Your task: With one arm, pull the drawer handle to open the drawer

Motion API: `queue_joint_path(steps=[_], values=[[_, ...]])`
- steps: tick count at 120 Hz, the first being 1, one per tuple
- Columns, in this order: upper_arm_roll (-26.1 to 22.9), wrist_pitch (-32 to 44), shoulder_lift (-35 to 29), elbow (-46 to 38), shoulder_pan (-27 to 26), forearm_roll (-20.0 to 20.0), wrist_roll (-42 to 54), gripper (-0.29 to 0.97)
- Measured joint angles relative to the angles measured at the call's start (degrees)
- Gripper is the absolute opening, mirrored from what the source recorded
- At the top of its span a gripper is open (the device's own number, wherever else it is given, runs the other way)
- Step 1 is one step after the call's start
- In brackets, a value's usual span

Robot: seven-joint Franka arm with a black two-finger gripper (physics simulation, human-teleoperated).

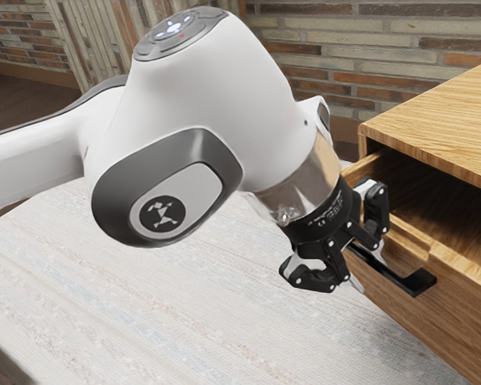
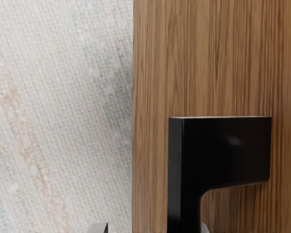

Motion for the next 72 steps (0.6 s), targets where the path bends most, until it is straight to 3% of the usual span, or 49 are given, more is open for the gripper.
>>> queue_joint_path(steps=[72], values=[[0.14, 0.05, -5.41, -5.12, -1.3, 1.97, -2.57, 0.13]])
